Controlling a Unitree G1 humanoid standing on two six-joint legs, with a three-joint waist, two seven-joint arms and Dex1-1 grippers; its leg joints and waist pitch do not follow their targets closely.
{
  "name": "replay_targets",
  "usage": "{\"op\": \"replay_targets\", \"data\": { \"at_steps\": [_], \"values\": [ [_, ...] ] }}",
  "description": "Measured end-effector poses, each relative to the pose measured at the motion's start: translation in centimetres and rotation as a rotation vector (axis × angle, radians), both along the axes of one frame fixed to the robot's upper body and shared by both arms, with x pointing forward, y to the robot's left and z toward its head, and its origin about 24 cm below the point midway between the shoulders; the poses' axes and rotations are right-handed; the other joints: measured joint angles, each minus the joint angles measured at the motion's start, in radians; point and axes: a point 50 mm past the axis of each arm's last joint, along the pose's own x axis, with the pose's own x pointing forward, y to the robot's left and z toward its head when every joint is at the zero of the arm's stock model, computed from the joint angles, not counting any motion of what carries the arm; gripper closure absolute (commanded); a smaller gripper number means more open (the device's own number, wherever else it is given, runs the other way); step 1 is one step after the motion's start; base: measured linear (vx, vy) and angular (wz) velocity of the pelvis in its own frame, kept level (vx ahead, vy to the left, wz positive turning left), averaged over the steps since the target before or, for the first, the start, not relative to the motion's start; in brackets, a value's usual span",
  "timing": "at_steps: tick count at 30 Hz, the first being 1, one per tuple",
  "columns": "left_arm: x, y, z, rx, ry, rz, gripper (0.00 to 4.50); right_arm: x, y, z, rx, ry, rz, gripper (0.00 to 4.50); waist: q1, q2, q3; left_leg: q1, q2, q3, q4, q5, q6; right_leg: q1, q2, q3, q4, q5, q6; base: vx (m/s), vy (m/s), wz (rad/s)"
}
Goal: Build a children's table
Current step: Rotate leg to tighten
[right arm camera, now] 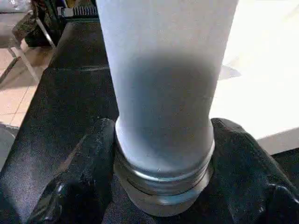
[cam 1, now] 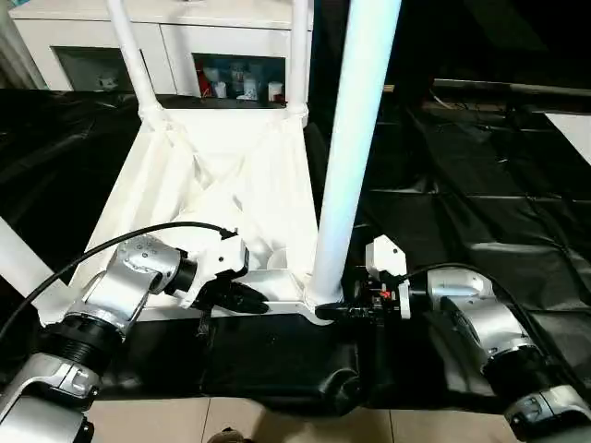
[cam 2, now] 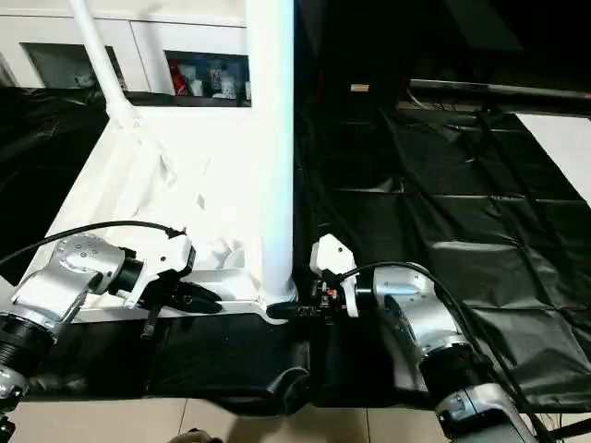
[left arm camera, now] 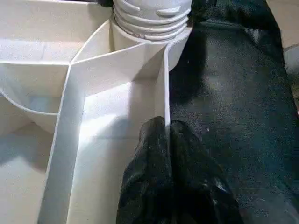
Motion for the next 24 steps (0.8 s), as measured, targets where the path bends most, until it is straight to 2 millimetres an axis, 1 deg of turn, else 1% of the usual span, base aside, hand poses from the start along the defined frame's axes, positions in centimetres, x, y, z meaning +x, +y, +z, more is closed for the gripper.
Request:
{"op": "replay_targets", "data": {
  "at_steps": [3, 5, 7, 8, 12, 13, 14, 16, 19, 24],
  "values": [
    [0.7, -0.1, -0.1, 0.007, -0.044, 0.054, 4.5, 0.5, 0.2, -0.6, 0.014, -0.012, -0.101, 1.82, -0.002, 0.001, -0.003, 0.002, 0.0, 0.0, 0.001, 0.0, -0.004, 0.001, 0.0, 0.0, 0.003, 0.0, -0.001, 0.0, 0.0, 0.0],
    [1.4, -0.7, -0.5, -0.008, -0.074, 0.125, 4.5, 1.1, 0.8, -1.1, 0.05, -0.011, -0.243, 1.83, -0.006, 0.002, -0.004, 0.006, 0.0, 0.0, 0.001, 0.002, -0.007, 0.003, 0.0, 0.001, 0.006, 0.002, -0.003, 0.0, 0.0, 0.0],
    [2.2, -1.1, -0.6, -0.017, -0.101, 0.202, 4.5, 1.8, 1.3, -1.6, 0.087, 0.001, -0.417, 1.83, -0.018, 0.003, -0.004, 0.009, 0.0, 0.0, 0.001, 0.004, -0.01, 0.003, 0.0, 0.002, 0.007, 0.004, -0.005, -0.052, -0.009, -0.03],
    [2.3, -1.3, -0.8, -0.023, -0.101, 0.225, 4.5, 2.0, 1.5, -1.8, 0.094, 0.002, -0.473, 1.83, -0.024, 0.003, -0.004, 0.01, 0.0, 0.0, 0.0, 0.004, -0.011, 0.003, 0.0, 0.002, 0.007, 0.005, -0.005, -0.053, -0.008, -0.05],
    [3.2, -2.6, -1.2, -0.055, -0.111, 0.318, 4.5, 3.1, 2.8, -2.1, 0.127, 0.015, -0.701, 1.83, -0.037, 0.002, -0.004, 0.014, 0.0, -0.001, -0.003, 0.005, -0.013, 0.003, 0.0, 0.001, 0.007, 0.007, -0.004, 0.0, 0.0, 0.0],
    [3.5, -3.1, -1.4, -0.062, -0.112, 0.352, 4.5, 3.5, 3.5, -2.2, 0.131, 0.023, -0.764, 1.83, -0.039, 0.002, -0.004, 0.014, 0.0, -0.001, -0.003, 0.006, -0.014, 0.003, 0.0, 0.001, 0.008, 0.007, -0.004, 0.0, 0.0, 0.0],
    [3.9, -3.5, -1.3, -0.062, -0.122, 0.375, 4.5, 3.9, 3.9, -2.1, 0.126, 0.023, -0.819, 1.83, -0.042, 0.002, -0.004, 0.017, 0.0, -0.002, -0.003, 0.007, -0.015, 0.003, 0.0, 0.001, 0.008, 0.007, -0.004, 0.0, 0.0, 0.0],
    [4.4, -4.5, -1.4, -0.06, -0.139, 0.415, 4.5, 4.7, 4.6, -1.9, 0.097, 0.009, -0.922, 1.83, -0.046, 0.003, -0.004, 0.017, 0.0, -0.002, -0.005, 0.007, -0.015, 0.002, 0.0, 0.001, 0.008, 0.008, -0.004, 0.0, 0.0, 0.0],
    [4.9, -5.2, -1.4, -0.055, -0.151, 0.439, 4.5, 5.2, 5.5, -1.7, 0.078, -0.007, -1.003, 1.83, -0.048, 0.003, -0.005, 0.017, -0.001, -0.002, -0.006, 0.007, -0.015, 0.002, 0.0, 0.001, 0.008, 0.007, -0.004, 0.0, 0.0, 0.0],
    [5.1, -5.3, -1.2, -0.047, -0.148, 0.434, 4.5, 5.2, 5.7, -1.6, 0.073, -0.027, -1.01, 1.83, -0.048, 0.003, -0.006, 0.016, -0.001, -0.001, -0.008, 0.007, -0.015, 0.003, 0.0, 0.001, 0.004, 0.007, -0.004, 0.0, 0.0, 0.0]
  ]
}}
